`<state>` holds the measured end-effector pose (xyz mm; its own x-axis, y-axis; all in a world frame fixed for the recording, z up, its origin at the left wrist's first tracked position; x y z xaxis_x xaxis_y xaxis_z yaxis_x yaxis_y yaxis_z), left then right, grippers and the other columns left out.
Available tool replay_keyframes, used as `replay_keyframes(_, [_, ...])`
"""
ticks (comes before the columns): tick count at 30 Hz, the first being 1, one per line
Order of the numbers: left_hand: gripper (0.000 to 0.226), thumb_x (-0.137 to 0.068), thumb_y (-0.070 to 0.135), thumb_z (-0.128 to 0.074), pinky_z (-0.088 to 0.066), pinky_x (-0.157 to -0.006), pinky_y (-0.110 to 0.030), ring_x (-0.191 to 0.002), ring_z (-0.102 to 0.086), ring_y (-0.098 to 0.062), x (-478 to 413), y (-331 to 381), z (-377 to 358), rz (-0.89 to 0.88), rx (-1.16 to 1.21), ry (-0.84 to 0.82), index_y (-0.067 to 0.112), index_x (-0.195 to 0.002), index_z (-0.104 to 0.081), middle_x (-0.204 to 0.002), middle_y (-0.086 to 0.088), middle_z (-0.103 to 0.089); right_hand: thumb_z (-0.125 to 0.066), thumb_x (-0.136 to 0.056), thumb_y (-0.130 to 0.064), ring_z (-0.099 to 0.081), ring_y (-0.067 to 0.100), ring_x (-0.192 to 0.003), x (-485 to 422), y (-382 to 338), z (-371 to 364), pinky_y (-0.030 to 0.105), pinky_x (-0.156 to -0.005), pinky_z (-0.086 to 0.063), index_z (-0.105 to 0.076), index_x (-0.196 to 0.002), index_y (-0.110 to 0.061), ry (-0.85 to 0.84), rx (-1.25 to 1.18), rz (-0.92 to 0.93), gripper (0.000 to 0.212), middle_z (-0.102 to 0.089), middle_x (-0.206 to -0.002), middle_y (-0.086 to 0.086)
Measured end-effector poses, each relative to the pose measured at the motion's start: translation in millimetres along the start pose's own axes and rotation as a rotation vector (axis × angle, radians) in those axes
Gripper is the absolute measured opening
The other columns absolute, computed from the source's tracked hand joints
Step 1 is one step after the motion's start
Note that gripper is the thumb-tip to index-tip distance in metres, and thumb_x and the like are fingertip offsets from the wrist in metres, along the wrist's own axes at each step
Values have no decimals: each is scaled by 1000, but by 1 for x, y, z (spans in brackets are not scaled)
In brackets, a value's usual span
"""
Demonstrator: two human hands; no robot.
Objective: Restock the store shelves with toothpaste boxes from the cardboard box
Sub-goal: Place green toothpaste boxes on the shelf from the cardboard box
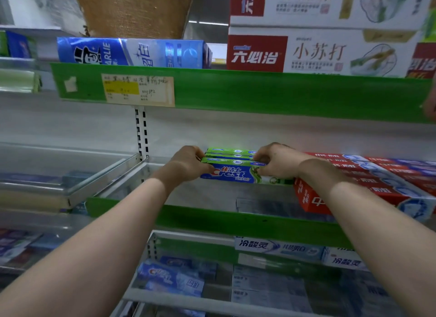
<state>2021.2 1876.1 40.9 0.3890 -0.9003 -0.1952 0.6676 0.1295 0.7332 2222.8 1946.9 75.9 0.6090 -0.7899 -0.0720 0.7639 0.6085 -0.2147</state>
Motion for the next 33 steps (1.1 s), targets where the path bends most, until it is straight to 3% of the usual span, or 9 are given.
replay_keyframes(4, [35,-82,21,-74,-45,-80,-29,-92,-56,-20,-7,2,-3,6,-64,0,10,-111,-56,-110,-9,-60,-60,-91,-23,-56,17,-108,-1,1,-1,30,-91,-47,-53,-127,-23,39,84,3,37,-59,-127,-1])
replay_keyframes(7, [55,-79,20,-76,-47,-92,-33,-104,-58,-25,-9,3,-8,0,-119,-4,12,-127,-50,-119,-10,-58,-62,-87,-22,-55,19,-102,0,3,1,31,-80,-45,-50,-122,-27,19,179,-31,37,-58,-122,-1])
replay_keyframes(12, [50,-80,22,-76,-47,-93,-33,-105,-58,-25,-9,6,-14,-28,-240,29,14,-123,-52,-119,-9,-60,-60,-87,-15,-53,20,-93,-2,6,1,29,-70,-39,-46,-120,-26,18,251,-62,38,-53,-108,0])
replay_keyframes(18, [49,-82,25,-73,-45,-90,-34,-107,-56,-28,-11,13,-17,-14,-329,71,12,-123,-48,-124,-13,-52,-59,-88,-16,-47,25,-112,-9,10,-6,32,-79,-38,-51,-121,-22,148,385,-39,34,-46,-122,5])
replay_keyframes(24, [35,-87,21,-66,-41,-83,-31,-102,-56,-30,-11,15,-22,-45,-409,127,14,-115,-46,-123,-13,-46,-62,-89,-18,-57,18,-89,0,19,23,28,-72,-44,-61,-100,-23,38,197,-148,12,-62,-106,-1])
replay_keyframes(27, [35,-87,21,-66,-40,-80,-31,-102,-55,-30,-12,15,-23,-61,-450,129,14,-115,-46,-121,-13,-46,-58,-89,-12,-59,21,-89,-3,19,16,29,-71,-46,-64,-96,-22,36,249,-173,13,-63,-103,2])
replay_keyframes(30, [36,-86,23,-65,-41,-88,-35,-113,-47,-29,-11,18,-24,-120,-587,186,15,-117,-49,-122,-12,-44,-55,-90,-13,-62,24,-92,-4,14,16,32,-76,-51,-66,-100,-17,62,265,-156,15,-65,-103,5])
replay_keyframes(33, [33,-85,24,-64,-39,-90,-36,-116,-44,-28,-9,28,-31,-241,-673,235,18,-117,-54,-120,-9,-47,-58,-88,-16,-60,20,-92,-6,6,13,27,-74,-45,-65,-92,-26,131,200,-64,12,-65,-100,-2])
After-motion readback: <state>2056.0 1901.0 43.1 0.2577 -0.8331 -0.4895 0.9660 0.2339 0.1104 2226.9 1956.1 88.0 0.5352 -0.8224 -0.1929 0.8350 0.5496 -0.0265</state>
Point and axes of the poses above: each hand's wrist, its own x-axis away from the middle knuckle, its own z-axis out of the back of the hand, y = z × x, the point moved 1 cm from there along -x, towards the middle knuckle
